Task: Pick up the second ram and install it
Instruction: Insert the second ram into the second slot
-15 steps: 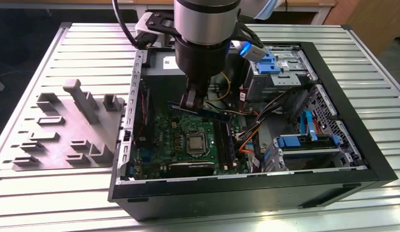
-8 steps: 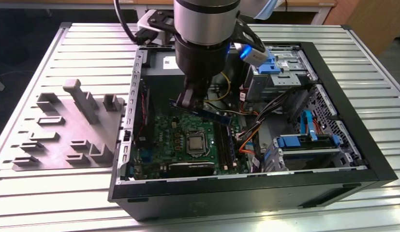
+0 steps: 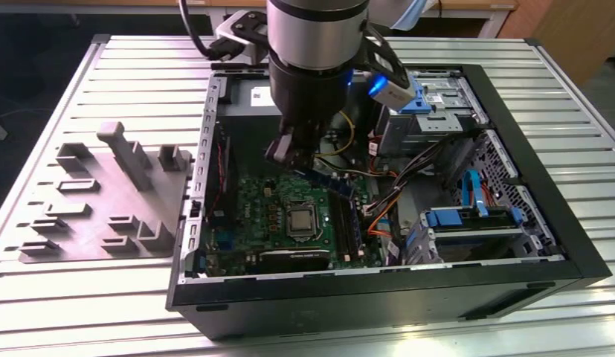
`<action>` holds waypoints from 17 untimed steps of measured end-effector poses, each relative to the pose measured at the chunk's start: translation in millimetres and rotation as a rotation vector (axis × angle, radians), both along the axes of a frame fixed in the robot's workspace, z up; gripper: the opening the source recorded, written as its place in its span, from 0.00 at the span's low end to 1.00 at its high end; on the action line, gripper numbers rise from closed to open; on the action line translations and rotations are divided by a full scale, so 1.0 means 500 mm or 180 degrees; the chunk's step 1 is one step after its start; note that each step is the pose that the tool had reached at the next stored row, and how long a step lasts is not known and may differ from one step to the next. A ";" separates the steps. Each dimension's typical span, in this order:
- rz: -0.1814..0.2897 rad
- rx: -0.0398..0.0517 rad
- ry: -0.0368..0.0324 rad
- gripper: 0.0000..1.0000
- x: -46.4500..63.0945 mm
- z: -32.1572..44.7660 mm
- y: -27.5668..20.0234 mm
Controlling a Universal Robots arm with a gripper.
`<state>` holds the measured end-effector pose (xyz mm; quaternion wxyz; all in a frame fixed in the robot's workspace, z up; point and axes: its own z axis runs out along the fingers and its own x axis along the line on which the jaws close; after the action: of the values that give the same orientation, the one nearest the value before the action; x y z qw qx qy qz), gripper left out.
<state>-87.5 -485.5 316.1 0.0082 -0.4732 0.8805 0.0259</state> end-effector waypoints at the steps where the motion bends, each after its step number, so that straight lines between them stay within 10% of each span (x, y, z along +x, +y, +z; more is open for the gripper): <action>1: -0.0048 0.0000 0.0000 0.11 0.000 0.000 0.0000; 17: -0.0873 0.0000 0.0000 0.11 0.000 -0.001 0.0000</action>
<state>-87.5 -485.5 315.7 0.0116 -0.3485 0.9369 0.0246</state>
